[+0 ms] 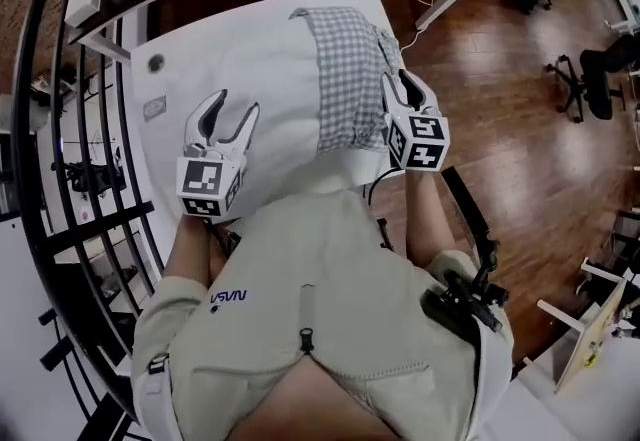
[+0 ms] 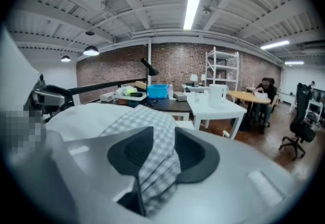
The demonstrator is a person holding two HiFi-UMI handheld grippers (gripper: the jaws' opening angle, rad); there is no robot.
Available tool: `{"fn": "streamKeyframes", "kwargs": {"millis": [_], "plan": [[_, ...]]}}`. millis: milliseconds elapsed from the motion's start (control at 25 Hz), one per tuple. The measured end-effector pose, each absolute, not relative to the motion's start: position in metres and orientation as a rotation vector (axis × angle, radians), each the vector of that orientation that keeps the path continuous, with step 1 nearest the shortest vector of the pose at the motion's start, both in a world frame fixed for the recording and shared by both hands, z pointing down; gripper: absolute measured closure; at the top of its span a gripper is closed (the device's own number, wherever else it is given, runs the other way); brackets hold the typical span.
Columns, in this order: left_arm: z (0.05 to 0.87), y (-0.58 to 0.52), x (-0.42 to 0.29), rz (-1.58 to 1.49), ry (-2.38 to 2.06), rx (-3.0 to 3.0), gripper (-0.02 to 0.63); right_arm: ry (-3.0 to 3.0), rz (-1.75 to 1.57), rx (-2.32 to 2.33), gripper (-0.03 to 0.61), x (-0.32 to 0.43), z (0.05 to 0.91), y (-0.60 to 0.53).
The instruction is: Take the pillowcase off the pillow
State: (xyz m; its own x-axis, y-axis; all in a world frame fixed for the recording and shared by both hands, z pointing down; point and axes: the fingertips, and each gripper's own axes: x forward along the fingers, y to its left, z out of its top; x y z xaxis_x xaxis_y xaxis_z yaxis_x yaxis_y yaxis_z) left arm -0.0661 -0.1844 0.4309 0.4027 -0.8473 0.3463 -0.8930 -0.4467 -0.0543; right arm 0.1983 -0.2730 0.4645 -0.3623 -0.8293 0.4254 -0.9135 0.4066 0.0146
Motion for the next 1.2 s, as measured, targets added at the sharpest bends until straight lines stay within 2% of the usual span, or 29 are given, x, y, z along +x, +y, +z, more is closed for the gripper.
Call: {"fn": "streamKeyframes", "kwargs": {"millis": [200, 360, 520, 600, 680, 880, 1040, 1200], "plan": [[0.487, -0.121, 0.014, 0.739, -1.270, 2.516, 0.310, -2.216, 0.485, 1.322, 0.436, 0.194, 0.524, -0.172], [0.540, -0.106, 0.016, 0.911, -1.204, 2.392, 0.292, -2.131, 0.594, 1.183, 0.405, 0.175, 0.576, -0.129], [0.563, -0.117, 0.004, 1.061, -1.261, 2.408, 0.446, -2.065, 0.574, 1.164, 0.409, 0.150, 0.605, -0.138], [0.554, -0.125, 0.000, 1.045, -1.305, 2.425, 0.523, -2.055, 0.523, 1.182, 0.502, 0.146, 0.600, -0.148], [0.530, -0.136, -0.008, 0.970, -1.364, 2.450, 0.587, -2.081, 0.469, 1.215, 0.545, 0.149, 0.581, -0.157], [0.468, -0.166, -0.045, 0.730, -1.517, 2.439, 0.598, -1.984, 0.350, 1.504, 0.575, 0.208, 0.544, -0.176], [0.455, -0.178, -0.080, 0.660, -1.544, 2.383, 0.598, -1.894, 0.460, 1.602, 0.575, 0.275, 0.554, -0.194], [0.469, -0.164, -0.063, 0.696, -1.420, 2.433, 0.598, -2.116, 0.467, 1.338, 0.569, 0.215, 0.545, -0.173]]}}
